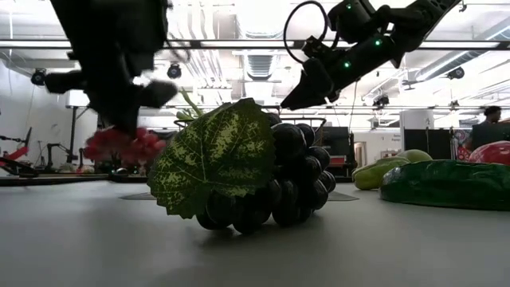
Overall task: Build produce basket
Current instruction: Put the purple grapes into the wire basket
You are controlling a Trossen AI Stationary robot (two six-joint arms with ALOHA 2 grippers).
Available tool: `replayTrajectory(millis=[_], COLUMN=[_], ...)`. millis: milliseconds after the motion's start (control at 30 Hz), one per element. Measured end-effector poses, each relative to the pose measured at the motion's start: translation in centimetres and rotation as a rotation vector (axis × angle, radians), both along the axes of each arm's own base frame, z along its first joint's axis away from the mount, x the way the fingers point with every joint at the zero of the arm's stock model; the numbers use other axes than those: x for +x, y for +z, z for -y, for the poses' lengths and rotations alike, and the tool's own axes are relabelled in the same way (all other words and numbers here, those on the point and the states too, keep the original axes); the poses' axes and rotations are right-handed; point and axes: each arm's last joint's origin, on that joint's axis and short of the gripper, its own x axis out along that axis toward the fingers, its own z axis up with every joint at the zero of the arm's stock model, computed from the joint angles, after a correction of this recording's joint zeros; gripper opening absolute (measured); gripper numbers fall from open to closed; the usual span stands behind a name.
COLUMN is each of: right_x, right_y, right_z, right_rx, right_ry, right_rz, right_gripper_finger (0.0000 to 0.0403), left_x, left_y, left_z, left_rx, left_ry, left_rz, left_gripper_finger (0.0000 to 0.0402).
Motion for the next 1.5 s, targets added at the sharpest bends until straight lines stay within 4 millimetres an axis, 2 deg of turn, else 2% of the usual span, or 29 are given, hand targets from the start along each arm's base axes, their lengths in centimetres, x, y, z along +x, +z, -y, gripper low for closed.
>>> replayTrajectory(millis=[300, 667, 967, 1067, 1200, 1367, 1500], right_x=[-0.1, -0.1, -0.3, -0.6, -1.2, -2.4, -3.9], right_y=[-0.2, -0.2, -0.1, 0.6, 1.5, 2.5, 2.8], right_z=[0.0, 0.0, -0.1, -0.2, -0.4, -0.9, -1.4], right_rx=[0.0, -0.002, -0.018, -0.034, -0.053, -0.06, -0.048], right_ry=[0.002, 0.003, 0.011, 0.016, 0.025, 0.064, 0.072], right_rz=[-0.007, -0.007, -0.012, 0.001, 0.012, 0.061, 0.098], right_gripper_finger=[0.0325, 0.0325, 0.0325, 0.0325, 0.0325, 0.0325, 0.0325], left_x=[0.7, 1.4, 3.5, 4.6, 5.9, 6.9, 7.5], left_y=[2.1, 2.3, 3.0, 3.9, 6.1, 9.0, 10.1], left_z=[3.2, 4.3, 5.2, 5.7, 6.1, 5.3, 3.2], left_rx=[0.139, 0.184, 0.24, 0.286, 0.396, 0.562, 0.639], left_ry=[-0.141, -0.241, -0.415, -0.523, -0.663, -0.769, -0.761], left_rz=[0.154, 0.202, 0.228, 0.243, 0.271, 0.268, 0.222], left_gripper_finger=[0.0001, 0.0001, 0.0001, 0.0001, 0.0001, 0.0001, 0.0001])
